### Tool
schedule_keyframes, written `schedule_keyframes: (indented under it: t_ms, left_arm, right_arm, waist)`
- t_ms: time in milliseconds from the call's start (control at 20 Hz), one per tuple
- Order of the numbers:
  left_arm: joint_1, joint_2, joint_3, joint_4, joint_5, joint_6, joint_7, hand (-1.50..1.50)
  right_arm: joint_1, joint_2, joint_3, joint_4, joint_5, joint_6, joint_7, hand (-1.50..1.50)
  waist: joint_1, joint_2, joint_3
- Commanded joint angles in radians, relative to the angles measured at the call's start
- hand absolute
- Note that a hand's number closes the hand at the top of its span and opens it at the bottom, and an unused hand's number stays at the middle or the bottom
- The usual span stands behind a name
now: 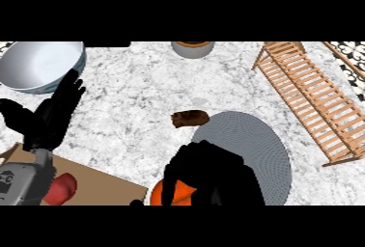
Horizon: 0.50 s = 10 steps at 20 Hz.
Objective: Pick the squash from the placemat and place it in the tiered shelf
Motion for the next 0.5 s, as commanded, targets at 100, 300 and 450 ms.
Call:
schedule_keyframes:
  t_ms: [100,300,450]
  left_arm:
    - [-0.001,-0.006,0.007,-0.012,-0.010,0.005,0.013,0.00]
    - [-0.049,-0.015,0.024,0.019,-0.011,0.003,0.014,0.00]
    - [-0.029,-0.030,-0.001,0.005,-0.041,0.025,0.023,0.00]
  right_arm:
    - [-0.069,-0.031,-0.234,-0.100,0.013,0.208,0.113,1.50]
    - [-0.094,-0.043,-0.361,-0.094,-0.034,0.280,0.091,1.50]
    - [-0.113,-0.106,-0.512,-0.148,-0.112,0.363,0.075,1.50]
  waist:
    - [0.000,0.002,0.000]
    - [-0.001,0.005,0.000]
    - [-0.006,0.004,0.001]
